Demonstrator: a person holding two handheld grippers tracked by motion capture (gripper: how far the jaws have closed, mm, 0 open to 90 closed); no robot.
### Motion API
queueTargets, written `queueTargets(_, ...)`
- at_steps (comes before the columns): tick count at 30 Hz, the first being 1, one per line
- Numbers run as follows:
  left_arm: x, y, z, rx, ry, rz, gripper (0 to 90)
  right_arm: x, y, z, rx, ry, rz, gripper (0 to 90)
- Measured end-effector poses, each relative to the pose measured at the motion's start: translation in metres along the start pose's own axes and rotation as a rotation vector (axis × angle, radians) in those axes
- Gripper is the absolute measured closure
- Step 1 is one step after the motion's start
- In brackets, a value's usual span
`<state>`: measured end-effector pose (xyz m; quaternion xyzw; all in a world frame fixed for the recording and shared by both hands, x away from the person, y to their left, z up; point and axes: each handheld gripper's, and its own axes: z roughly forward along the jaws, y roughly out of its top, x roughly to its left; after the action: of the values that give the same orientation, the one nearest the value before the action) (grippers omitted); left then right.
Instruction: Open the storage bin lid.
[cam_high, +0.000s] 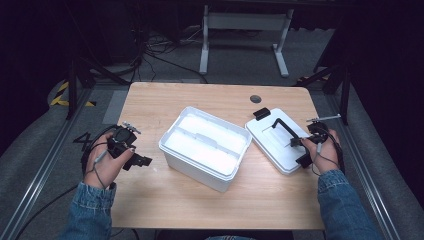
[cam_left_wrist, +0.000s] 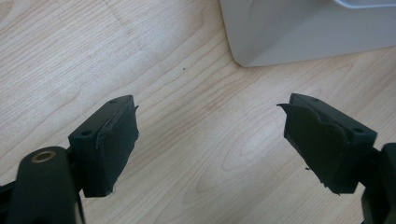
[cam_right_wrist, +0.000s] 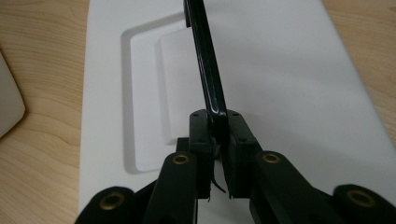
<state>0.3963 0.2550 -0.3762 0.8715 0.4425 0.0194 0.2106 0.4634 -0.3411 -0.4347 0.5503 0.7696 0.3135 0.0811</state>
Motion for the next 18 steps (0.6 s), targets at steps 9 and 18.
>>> queueTargets(9,-0.001,0.003,0.002,0.006,-0.006,0.007,18.5,0.001,-0.001,-0.007,-0.075,-0.02,0.01,59.2)
queueTargets(18,-0.002,0.001,0.002,0.009,-0.003,0.008,18.5,0.017,0.003,-0.034,-0.177,-0.043,-0.057,54.8)
